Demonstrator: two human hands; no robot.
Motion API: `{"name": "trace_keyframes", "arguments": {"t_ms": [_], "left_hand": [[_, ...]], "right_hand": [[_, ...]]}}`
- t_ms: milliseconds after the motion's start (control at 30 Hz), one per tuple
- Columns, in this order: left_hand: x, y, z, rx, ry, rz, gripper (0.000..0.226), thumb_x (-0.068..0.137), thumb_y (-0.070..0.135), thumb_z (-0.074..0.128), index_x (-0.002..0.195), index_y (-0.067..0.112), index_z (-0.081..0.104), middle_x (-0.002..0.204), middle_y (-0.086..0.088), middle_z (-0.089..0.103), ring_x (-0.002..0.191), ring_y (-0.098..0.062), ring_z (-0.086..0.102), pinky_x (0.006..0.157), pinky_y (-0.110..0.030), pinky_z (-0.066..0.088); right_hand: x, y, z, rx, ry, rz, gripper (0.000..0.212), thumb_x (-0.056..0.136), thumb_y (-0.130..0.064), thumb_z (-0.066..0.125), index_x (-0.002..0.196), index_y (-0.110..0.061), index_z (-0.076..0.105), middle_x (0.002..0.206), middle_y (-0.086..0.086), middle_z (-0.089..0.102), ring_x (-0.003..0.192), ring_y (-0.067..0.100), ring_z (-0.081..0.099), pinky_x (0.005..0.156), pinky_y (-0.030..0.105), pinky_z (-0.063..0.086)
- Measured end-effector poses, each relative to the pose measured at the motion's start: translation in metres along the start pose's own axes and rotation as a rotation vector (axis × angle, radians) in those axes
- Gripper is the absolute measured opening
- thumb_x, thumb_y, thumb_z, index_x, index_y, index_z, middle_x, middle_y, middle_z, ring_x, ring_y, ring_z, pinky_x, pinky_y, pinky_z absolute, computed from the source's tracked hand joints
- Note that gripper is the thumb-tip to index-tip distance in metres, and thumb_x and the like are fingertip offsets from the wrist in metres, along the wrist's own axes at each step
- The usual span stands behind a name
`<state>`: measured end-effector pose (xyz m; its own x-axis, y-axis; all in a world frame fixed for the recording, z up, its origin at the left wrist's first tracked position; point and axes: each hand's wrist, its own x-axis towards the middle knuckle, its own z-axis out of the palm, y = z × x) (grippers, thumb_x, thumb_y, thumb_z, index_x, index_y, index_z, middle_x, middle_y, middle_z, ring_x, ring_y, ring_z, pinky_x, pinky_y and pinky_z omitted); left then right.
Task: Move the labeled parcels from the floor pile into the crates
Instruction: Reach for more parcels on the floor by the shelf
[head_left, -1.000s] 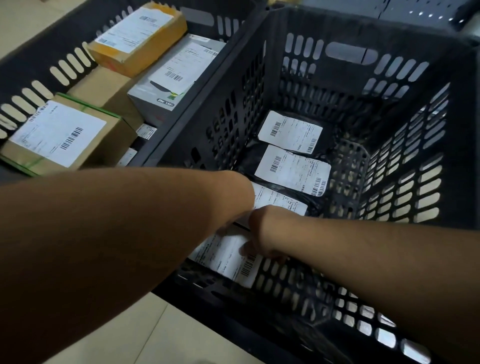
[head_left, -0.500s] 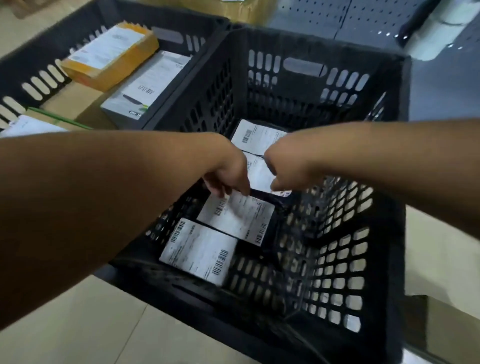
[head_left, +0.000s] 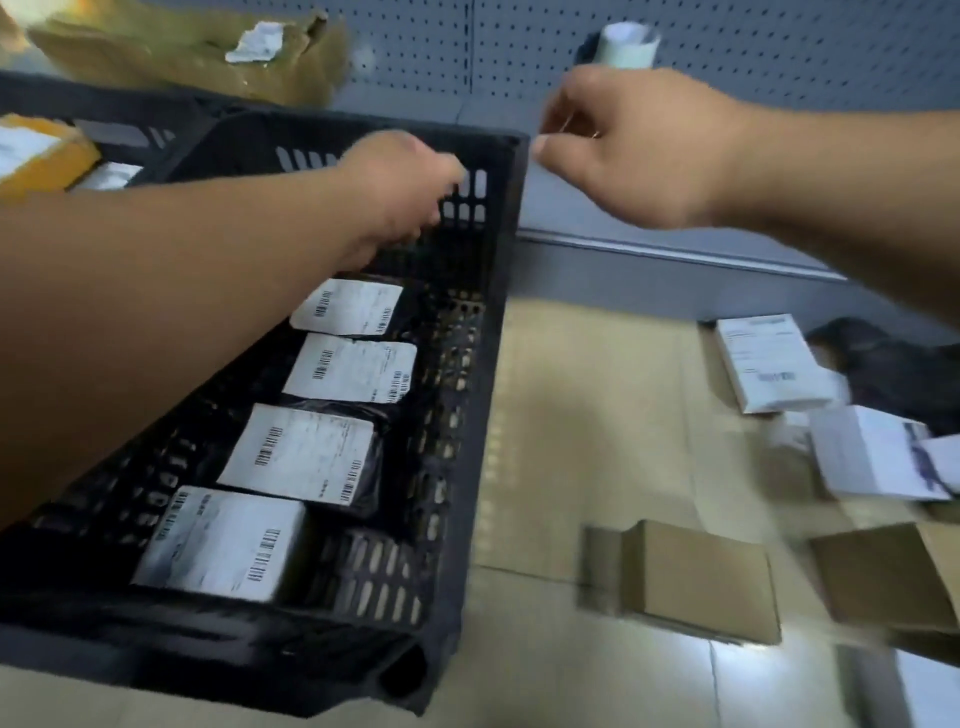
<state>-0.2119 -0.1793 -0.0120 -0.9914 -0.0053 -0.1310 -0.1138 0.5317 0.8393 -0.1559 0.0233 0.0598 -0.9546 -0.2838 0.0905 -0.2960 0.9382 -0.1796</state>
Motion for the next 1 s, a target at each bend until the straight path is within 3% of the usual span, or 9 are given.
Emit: {"name": "trace_keyframes", "arguments": {"t_ms": [67, 133, 267, 367, 467, 567, 700, 867, 1000], "left_hand": [[-0.006, 0.024, 0.019, 0.012, 0.066, 0.12, 0.02, 0.088, 0.039, 0.057, 0.086, 0.02, 0.063, 0.081, -0.008, 0.058, 0.074, -0.022, 0.055, 0.069, -0.04, 0.048], [-0.016, 0.045, 0.041, 0.005, 0.095, 0.212, 0.013, 0.087, 0.039, 0.057, 0.084, 0.027, 0.056, 0.08, -0.006, 0.051, 0.071, -0.018, 0.046, 0.069, -0.032, 0.04], [-0.033, 0.07, 0.098, -0.017, 0.075, 0.245, 0.013, 0.085, 0.039, 0.063, 0.082, 0.028, 0.057, 0.082, 0.006, 0.057, 0.071, -0.014, 0.048, 0.067, -0.027, 0.039], [-0.046, 0.079, 0.139, -0.048, -0.05, 0.147, 0.015, 0.081, 0.044, 0.065, 0.085, 0.03, 0.06, 0.086, 0.006, 0.062, 0.082, -0.019, 0.059, 0.073, -0.03, 0.047], [-0.063, 0.079, 0.174, -0.036, -0.188, 0.059, 0.022, 0.076, 0.046, 0.066, 0.082, 0.026, 0.058, 0.091, 0.003, 0.062, 0.095, -0.025, 0.066, 0.089, -0.041, 0.055], [-0.077, 0.073, 0.207, 0.007, -0.347, -0.032, 0.022, 0.08, 0.044, 0.065, 0.085, 0.023, 0.058, 0.096, 0.0, 0.061, 0.091, -0.024, 0.062, 0.084, -0.037, 0.053], [-0.094, 0.06, 0.24, 0.012, -0.504, -0.28, 0.023, 0.09, 0.043, 0.066, 0.106, 0.027, 0.063, 0.11, 0.002, 0.063, 0.087, -0.018, 0.066, 0.067, -0.029, 0.056], [-0.113, 0.038, 0.269, 0.145, -0.668, -0.481, 0.024, 0.095, 0.047, 0.06, 0.11, 0.028, 0.059, 0.119, 0.001, 0.058, 0.096, -0.021, 0.065, 0.073, -0.033, 0.057], [-0.125, 0.021, 0.287, 0.248, -0.717, -0.562, 0.04, 0.098, 0.049, 0.055, 0.132, 0.026, 0.053, 0.124, -0.004, 0.055, 0.097, -0.026, 0.062, 0.078, -0.037, 0.059]], "right_hand": [[-0.017, 0.03, -0.005, 0.06, -0.021, 0.098, 0.044, 0.103, -0.052, 0.037, 0.121, -0.017, 0.057, 0.113, 0.003, 0.063, 0.101, 0.026, 0.053, 0.086, 0.034, 0.041], [-0.036, 0.057, -0.006, 0.087, -0.098, 0.183, 0.049, 0.104, -0.053, 0.032, 0.118, -0.014, 0.057, 0.12, 0.011, 0.066, 0.108, 0.033, 0.057, 0.096, 0.039, 0.045], [-0.075, 0.109, 0.002, 0.062, -0.237, 0.287, 0.055, 0.108, -0.049, 0.025, 0.126, -0.006, 0.055, 0.131, 0.017, 0.061, 0.119, 0.036, 0.057, 0.103, 0.04, 0.043], [-0.104, 0.15, 0.015, 0.141, -0.28, 0.395, 0.054, 0.108, -0.048, 0.026, 0.128, -0.006, 0.054, 0.122, 0.014, 0.068, 0.112, 0.035, 0.061, 0.095, 0.037, 0.046], [-0.132, 0.185, 0.032, 0.277, -0.344, 0.529, 0.054, 0.106, -0.053, 0.028, 0.124, -0.011, 0.055, 0.107, 0.009, 0.072, 0.097, 0.035, 0.068, 0.087, 0.042, 0.054], [-0.158, 0.208, 0.05, 0.367, -0.424, 0.599, 0.049, 0.105, -0.054, 0.028, 0.12, -0.016, 0.055, 0.101, 0.004, 0.07, 0.089, 0.027, 0.068, 0.076, 0.035, 0.054], [-0.18, 0.22, 0.073, 0.382, -0.524, 0.601, 0.055, 0.105, -0.055, 0.028, 0.115, -0.012, 0.061, 0.1, 0.004, 0.071, 0.095, 0.031, 0.071, 0.083, 0.041, 0.057], [-0.203, 0.22, 0.107, 0.314, -0.651, 0.554, 0.067, 0.104, -0.057, 0.025, 0.115, -0.004, 0.065, 0.105, 0.015, 0.074, 0.091, 0.032, 0.07, 0.086, 0.039, 0.054], [-0.219, 0.219, 0.132, 0.165, -0.714, 0.438, 0.069, 0.105, -0.057, 0.018, 0.114, -0.007, 0.064, 0.106, 0.004, 0.066, 0.102, 0.022, 0.057, 0.089, 0.035, 0.04]]}}
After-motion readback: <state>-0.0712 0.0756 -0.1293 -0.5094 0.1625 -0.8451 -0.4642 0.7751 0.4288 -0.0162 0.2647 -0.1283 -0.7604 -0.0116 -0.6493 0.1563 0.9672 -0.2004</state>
